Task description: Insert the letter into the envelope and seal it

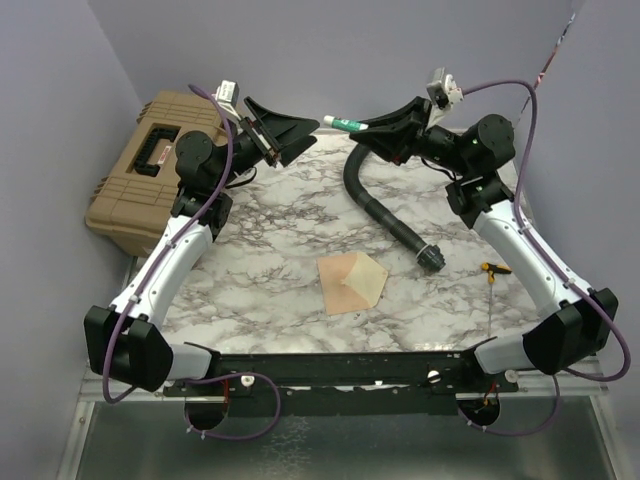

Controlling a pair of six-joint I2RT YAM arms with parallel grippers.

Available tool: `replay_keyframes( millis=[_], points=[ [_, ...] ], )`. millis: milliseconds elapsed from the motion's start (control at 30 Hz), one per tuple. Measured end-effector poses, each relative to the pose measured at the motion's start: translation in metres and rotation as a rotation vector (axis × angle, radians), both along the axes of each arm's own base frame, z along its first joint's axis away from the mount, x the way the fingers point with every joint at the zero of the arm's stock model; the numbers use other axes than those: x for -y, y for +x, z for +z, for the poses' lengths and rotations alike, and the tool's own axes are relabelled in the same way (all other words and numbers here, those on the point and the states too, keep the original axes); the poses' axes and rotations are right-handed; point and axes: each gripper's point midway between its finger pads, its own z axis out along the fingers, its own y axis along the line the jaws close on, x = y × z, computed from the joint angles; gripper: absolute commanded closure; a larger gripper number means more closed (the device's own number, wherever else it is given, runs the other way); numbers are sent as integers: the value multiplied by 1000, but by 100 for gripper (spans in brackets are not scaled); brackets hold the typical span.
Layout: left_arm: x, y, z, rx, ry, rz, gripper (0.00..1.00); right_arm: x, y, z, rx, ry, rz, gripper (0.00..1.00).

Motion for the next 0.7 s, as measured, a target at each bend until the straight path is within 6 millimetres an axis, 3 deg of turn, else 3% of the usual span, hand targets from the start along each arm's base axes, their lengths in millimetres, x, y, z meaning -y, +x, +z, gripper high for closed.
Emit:
replay_keyframes(
  millis=[200, 267, 433, 700],
  points=[
    [11, -3, -16, -30, 37, -97, 2, -16, -11, -36, -121, -91, 179, 99],
    [13, -4, -18, -40, 38, -116, 9, -19, -14, -43, -141, -110, 220, 99],
    [14, -10, -16, -43, 28, -155, 38, -24, -19, -43, -145, -136, 293, 99],
    [17, -16, -16, -63, 19, -202, 52, -27, -20, -46, -160, -146, 333, 99]
  ],
)
